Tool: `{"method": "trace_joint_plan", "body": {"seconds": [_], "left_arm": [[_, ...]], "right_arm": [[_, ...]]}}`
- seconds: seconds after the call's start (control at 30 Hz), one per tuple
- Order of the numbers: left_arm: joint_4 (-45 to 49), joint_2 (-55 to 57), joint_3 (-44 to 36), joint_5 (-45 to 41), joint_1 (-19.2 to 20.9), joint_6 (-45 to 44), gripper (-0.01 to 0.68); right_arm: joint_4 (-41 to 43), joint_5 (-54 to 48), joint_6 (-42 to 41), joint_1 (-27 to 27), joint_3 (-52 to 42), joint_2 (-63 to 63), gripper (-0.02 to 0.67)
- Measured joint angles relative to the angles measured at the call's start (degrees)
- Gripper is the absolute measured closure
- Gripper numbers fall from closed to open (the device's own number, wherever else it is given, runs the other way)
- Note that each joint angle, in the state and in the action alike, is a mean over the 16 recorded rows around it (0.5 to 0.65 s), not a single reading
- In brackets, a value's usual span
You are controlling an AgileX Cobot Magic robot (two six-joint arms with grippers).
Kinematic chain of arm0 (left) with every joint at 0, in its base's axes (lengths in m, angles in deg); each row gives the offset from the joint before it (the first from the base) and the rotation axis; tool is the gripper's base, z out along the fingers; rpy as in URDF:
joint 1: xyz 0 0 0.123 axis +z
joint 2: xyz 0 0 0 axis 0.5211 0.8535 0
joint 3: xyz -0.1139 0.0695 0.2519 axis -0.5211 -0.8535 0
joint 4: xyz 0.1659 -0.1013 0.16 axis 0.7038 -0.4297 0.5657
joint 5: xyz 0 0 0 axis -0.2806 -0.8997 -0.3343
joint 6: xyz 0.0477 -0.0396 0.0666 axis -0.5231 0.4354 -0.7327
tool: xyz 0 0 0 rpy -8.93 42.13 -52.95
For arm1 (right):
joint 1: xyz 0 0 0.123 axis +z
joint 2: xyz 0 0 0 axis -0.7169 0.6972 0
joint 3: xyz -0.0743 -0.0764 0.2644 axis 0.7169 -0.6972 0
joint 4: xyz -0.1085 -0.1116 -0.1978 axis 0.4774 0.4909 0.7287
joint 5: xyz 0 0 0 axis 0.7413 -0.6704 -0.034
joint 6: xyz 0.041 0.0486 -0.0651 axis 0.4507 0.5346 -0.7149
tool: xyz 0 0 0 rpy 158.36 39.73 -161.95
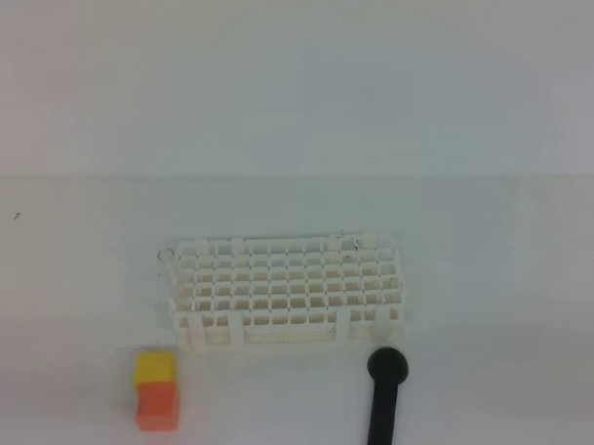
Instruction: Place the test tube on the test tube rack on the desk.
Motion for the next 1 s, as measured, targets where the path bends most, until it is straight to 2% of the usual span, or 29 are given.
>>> {"method": "trace_joint_plan", "body": {"seconds": [0.1,0.23,0.33,0.43,0.53,0.67,1.0], "left_arm": [[0.0,0.0,0.0,0.0,8.5,0.0,0.674],[-0.1,0.0,0.0,0.0,18.9,0.2,0.674],[-0.4,-0.3,-0.2,0.0,24.8,0.6,0.674],[-0.8,-1.0,-1.3,0.5,28.9,1.3,0.674],[-1.1,-1.8,-3.4,2.0,31.3,2.0,0.674],[-1.6,-2.9,-7.0,5.1,32.4,3.1,0.674],[-1.4,-4.2,-15.0,12.5,32.5,4.9,0.674]], "right_arm": [[-1.4,-2.9,0.0,-6.6,-1.6,-4.6,0.650],[-2.6,-5.3,0.0,-12.8,-2.9,-9.3,0.650],[-3.0,-6.2,0.0,-15.6,-3.5,-11.6,0.650],[-3.2,-6.5,-0.3,-17.2,-4.0,-13.1,0.650],[-3.4,-5.7,-0.3,-18.1,-4.8,-14.2,0.650],[-2.0,-4.5,2.8,-19.7,-6.3,-16.0,0.650],[10.8,-9.9,25.4,-24.7,-9.7,-20.2,0.650]]}}
